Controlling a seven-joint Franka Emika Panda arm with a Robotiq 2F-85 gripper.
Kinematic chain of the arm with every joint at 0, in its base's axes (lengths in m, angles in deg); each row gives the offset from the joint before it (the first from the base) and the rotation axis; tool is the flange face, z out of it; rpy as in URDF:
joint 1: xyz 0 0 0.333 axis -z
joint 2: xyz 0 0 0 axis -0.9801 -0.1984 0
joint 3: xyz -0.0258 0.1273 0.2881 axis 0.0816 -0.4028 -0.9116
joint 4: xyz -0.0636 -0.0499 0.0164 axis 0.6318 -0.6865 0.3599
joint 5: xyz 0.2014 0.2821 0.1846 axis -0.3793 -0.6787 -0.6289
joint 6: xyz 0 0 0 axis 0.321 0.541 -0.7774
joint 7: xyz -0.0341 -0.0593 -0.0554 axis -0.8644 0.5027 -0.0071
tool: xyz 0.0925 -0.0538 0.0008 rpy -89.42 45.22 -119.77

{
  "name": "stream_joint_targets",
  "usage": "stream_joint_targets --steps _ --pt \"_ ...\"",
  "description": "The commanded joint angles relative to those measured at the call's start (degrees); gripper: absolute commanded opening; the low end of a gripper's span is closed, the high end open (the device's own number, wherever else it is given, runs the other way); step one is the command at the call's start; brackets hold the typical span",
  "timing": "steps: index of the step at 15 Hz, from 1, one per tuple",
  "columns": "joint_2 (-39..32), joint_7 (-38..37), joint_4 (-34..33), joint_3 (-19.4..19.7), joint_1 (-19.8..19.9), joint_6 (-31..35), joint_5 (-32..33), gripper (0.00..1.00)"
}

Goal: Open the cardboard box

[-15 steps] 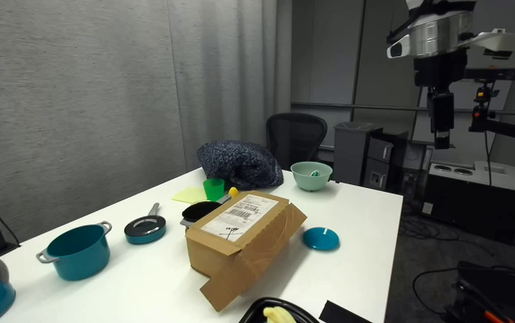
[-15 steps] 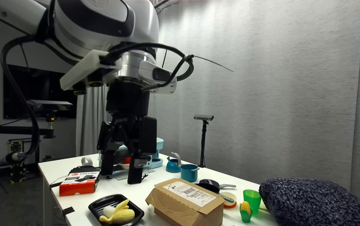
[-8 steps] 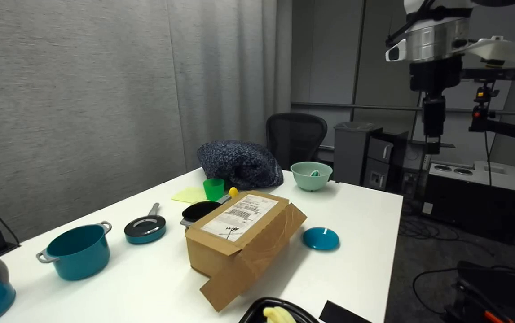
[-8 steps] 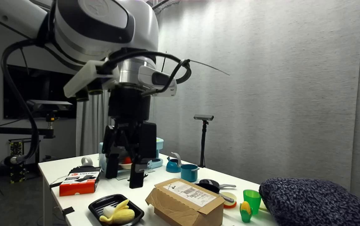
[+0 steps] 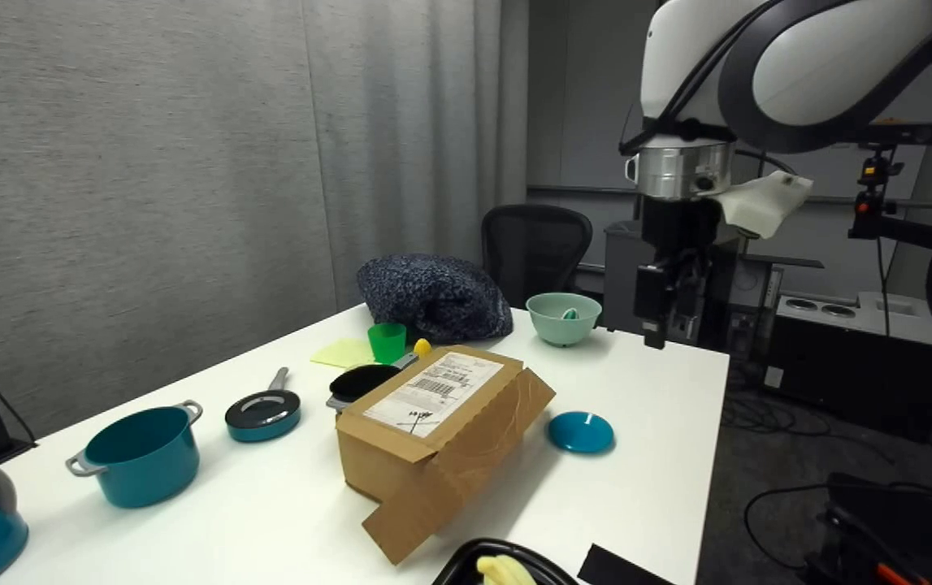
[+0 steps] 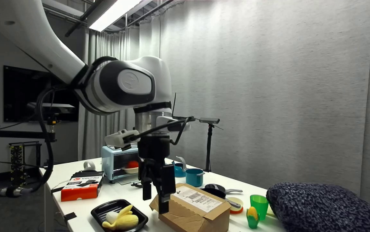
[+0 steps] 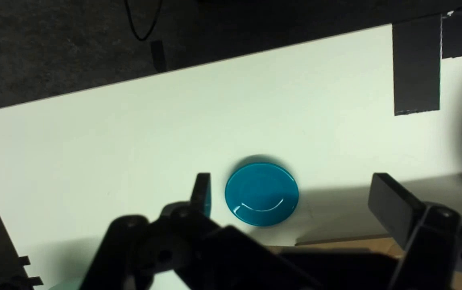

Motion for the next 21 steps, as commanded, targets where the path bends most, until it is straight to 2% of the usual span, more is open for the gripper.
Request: stream_joint_targets --steps 1,8,12,17,19,21 --pt "-1.2 -0.5 -1.0 -0.1 -0.3 -0.1 -0.1 1.00" --pt "-3.3 -2.2 -2.2 -0.5 -0.4 0.6 0.1 1.00" --pt "-13.9 -8.5 -3.3 -1.1 -0.8 5.8 -1.7 1.00" --pt "-31.4 -12.1 -8.4 -0.5 -2.8 16.9 -12.2 1.00" --pt "-34.3 -11.7 -9.6 -1.0 -3.5 22.7 -17.1 1.00" --pt "-33.8 -10.5 -9.0 -2.0 -3.6 29.0 -22.3 1.00"
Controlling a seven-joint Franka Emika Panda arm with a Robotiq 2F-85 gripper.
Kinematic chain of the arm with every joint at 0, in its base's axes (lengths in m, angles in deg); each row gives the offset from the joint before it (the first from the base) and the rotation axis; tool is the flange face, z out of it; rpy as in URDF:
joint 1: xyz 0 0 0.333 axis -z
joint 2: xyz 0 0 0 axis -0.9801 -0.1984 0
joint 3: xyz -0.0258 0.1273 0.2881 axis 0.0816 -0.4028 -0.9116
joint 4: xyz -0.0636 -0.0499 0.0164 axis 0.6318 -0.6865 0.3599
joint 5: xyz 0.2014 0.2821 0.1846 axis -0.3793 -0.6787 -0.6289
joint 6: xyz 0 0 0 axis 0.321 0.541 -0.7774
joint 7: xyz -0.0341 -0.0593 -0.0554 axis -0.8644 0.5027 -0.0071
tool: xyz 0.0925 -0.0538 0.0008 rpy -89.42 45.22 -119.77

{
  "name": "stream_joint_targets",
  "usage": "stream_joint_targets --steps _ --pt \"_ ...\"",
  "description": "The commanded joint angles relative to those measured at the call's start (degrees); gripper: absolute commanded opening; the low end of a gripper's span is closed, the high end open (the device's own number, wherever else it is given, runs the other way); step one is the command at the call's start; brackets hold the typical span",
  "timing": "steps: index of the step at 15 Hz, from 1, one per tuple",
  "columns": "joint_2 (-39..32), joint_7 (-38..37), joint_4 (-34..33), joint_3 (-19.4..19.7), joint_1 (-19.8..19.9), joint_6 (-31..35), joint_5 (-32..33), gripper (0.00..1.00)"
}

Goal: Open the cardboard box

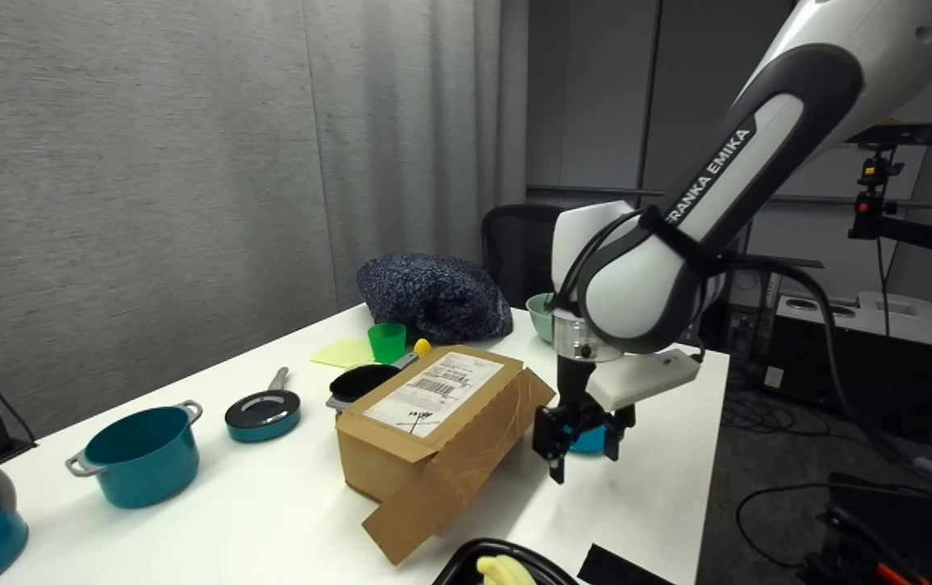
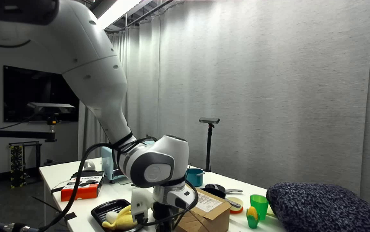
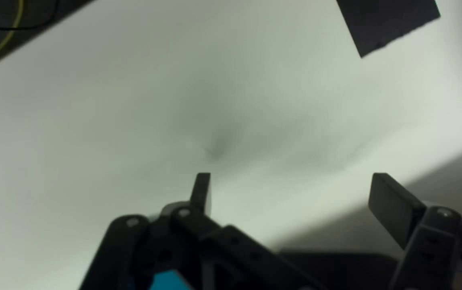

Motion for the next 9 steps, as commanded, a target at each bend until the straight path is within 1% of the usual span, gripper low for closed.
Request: stream_joint_targets --steps 1,3,6,7,8,9 --pt "0.6 0.6 -0.6 -1.2 -0.9 8.5 -8.2 1.00" --pt "1.4 0.2 -0.1 -1.4 -1.7 15.0 -10.2 1.00" --pt "-0.7 -1.0 -1.9 -0.3 -3.3 17.5 -9.1 1.00" --pt "-1.3 -0.7 -2.0 -0.2 -3.3 17.3 -9.1 0.75" --pt "-1.4 -0.8 -1.8 0.0 -3.5 17.5 -8.9 0.72" --pt "-1.2 -0.8 -1.4 0.2 -3.5 18.0 -8.9 0.66"
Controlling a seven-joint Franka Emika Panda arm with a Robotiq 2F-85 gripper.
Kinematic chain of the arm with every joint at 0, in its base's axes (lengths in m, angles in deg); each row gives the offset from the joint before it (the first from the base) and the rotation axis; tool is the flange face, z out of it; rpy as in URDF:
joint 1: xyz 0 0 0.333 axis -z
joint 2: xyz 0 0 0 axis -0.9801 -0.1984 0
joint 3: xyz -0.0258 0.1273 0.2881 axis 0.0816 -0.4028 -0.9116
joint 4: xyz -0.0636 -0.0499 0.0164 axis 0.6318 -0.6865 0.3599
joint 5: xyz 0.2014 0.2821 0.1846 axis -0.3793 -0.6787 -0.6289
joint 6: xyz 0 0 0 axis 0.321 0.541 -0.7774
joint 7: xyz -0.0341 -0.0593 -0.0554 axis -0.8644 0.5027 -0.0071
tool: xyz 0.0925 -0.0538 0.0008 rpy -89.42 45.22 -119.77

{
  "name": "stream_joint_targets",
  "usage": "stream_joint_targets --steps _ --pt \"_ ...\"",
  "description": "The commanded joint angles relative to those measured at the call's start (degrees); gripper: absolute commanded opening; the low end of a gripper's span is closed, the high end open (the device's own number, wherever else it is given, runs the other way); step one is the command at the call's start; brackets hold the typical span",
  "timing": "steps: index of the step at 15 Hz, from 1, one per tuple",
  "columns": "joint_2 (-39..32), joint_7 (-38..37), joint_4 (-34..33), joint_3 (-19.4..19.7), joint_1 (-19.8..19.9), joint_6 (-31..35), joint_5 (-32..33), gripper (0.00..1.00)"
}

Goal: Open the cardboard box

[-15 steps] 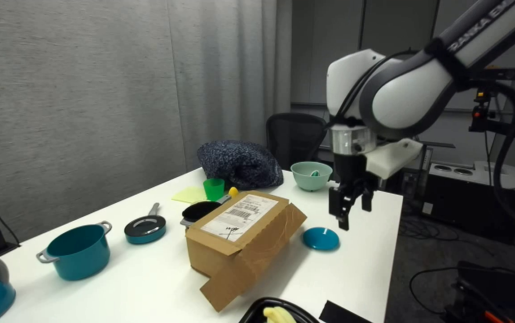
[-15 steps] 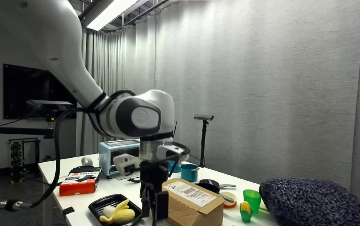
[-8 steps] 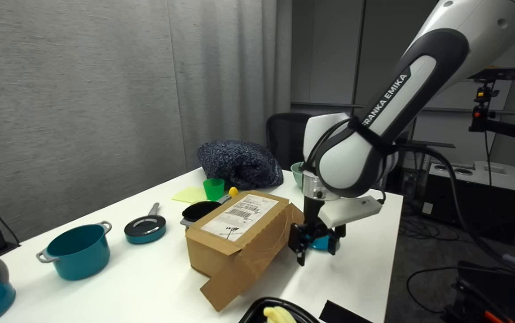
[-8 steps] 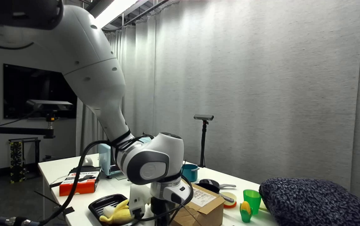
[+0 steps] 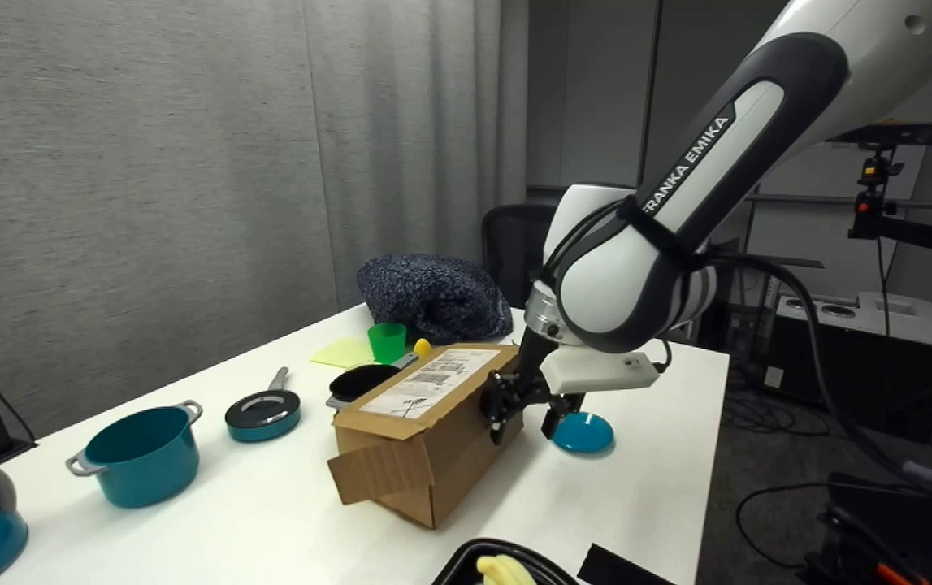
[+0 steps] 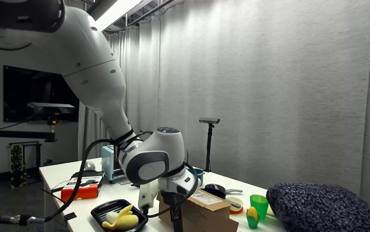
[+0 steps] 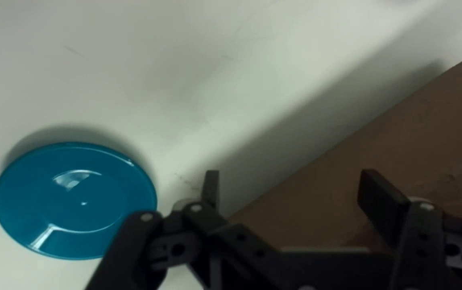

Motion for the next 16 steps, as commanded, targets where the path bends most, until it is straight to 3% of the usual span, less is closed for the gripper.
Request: stream_joint_targets --steps 1,8,16 --pt "-0.6 -0.3 -0.1 1.2 -1.1 2.3 -0.4 0.56" --pt "1.8 0.7 1.1 1.2 -0.7 5.5 -0.7 0.03" --pt "6.1 2.3 2.9 -0.1 -0.6 11.6 -1.0 0.00"
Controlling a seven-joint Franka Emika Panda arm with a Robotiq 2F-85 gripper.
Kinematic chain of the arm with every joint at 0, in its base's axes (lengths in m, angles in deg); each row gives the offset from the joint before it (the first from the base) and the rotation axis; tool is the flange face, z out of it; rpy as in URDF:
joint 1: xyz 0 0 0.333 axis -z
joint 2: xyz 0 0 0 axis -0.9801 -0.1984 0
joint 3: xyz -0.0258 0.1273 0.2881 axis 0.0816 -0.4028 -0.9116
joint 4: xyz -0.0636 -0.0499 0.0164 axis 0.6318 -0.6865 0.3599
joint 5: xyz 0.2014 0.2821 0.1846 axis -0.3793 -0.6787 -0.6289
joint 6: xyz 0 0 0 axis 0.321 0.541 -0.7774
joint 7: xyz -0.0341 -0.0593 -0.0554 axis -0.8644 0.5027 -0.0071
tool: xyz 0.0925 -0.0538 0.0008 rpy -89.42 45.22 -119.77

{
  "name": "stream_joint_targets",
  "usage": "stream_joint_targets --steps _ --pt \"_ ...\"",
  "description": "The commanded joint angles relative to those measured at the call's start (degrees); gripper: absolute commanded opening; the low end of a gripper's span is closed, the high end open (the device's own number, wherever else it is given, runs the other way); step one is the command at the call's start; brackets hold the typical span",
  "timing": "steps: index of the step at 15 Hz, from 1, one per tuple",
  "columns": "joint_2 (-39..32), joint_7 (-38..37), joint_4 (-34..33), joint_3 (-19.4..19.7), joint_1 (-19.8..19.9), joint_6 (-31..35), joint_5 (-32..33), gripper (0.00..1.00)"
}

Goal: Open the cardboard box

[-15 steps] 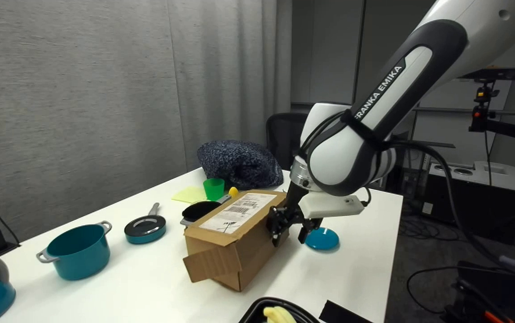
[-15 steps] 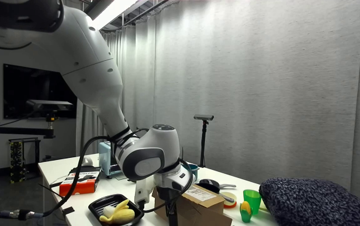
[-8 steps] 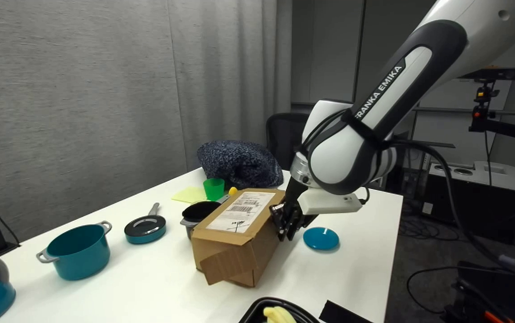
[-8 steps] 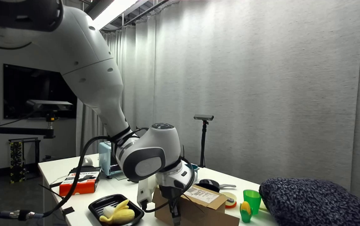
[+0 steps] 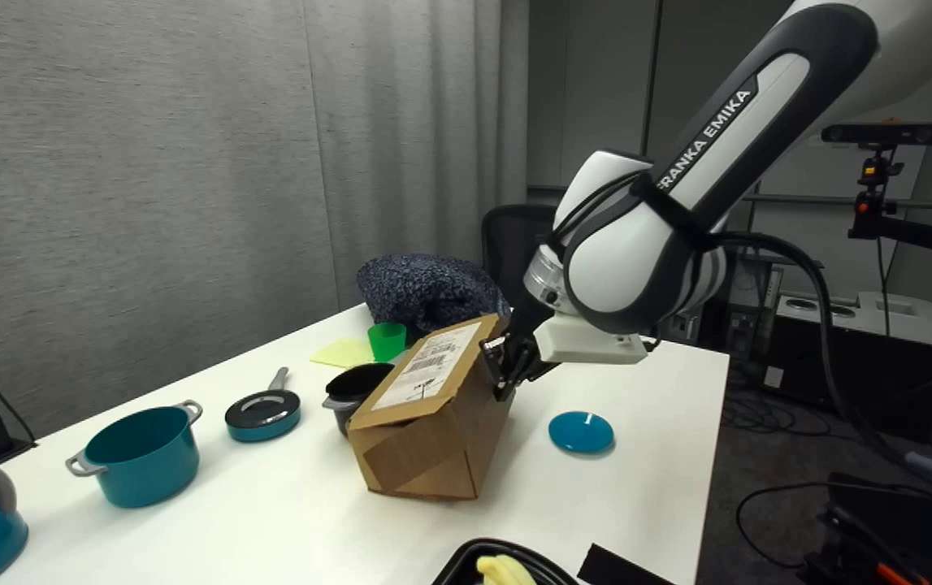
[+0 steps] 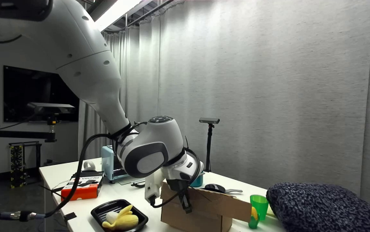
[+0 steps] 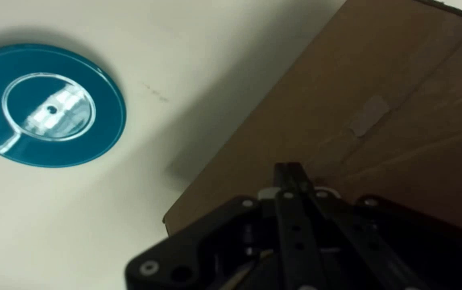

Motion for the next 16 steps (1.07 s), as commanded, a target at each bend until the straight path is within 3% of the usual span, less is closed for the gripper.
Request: stream_joint_targets --steps 1,6,8,9,11,16 --pt "3.5 2.4 1.8 -0.9 -0.1 1.5 -1.2 0.00" --pt "6.2 8.5 0.7 -4.8 2.8 -8.5 -2.9 0.00" --pt "6.9 12.4 -0.4 -5.5 3.5 -14.6 -4.6 0.00" --pt "7.2 12.8 -0.7 -3.9 2.4 -16.3 -4.8 0.00" --pt "7.6 12.7 -0.6 -2.9 2.0 -14.9 -5.4 0.00" --pt "5.5 5.4 1.7 0.1 -0.2 2.0 0.5 0.00"
